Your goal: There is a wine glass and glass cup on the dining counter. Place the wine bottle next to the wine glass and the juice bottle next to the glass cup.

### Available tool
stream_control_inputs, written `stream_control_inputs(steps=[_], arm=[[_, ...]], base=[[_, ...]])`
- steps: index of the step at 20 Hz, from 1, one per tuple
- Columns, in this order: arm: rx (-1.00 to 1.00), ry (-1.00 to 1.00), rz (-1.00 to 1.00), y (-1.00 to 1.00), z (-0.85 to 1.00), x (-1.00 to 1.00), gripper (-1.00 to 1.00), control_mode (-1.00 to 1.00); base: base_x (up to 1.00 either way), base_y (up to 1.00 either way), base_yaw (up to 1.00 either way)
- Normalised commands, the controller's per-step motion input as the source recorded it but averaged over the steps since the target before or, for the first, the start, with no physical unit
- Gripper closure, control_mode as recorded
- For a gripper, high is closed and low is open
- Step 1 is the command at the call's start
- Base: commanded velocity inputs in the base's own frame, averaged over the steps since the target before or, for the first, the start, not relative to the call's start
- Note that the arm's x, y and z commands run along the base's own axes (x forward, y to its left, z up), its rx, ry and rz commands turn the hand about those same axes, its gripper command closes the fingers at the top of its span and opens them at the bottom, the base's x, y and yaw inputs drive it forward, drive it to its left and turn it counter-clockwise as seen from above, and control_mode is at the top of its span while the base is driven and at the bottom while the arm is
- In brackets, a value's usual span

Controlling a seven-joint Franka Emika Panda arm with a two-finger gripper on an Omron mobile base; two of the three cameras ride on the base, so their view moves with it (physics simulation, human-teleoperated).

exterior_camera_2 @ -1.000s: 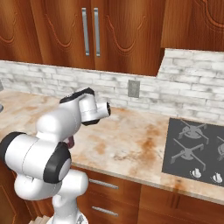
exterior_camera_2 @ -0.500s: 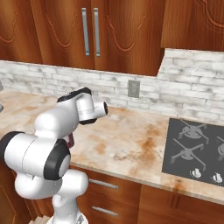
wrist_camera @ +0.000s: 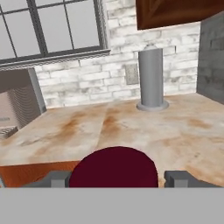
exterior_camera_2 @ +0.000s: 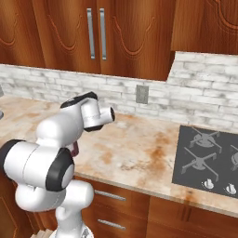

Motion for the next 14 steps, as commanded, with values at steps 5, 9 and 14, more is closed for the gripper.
stream_control_inputs(steps=[5, 9, 14], arm=[[0.00, 0.00, 0.00, -0.10, 0.55, -0.32, 1.00, -1.00], [-0.02, 0.00, -0.03, -0.13, 0.51, -0.46, 1.00, -1.00], [-0.03, 0.00, -0.04, -0.18, 0.47, -0.56, 1.00, -1.00]], base=[[0.00, 0.00, 0.00], [0.00, 0.00, 0.00], [0.00, 0.00, 0.00]])
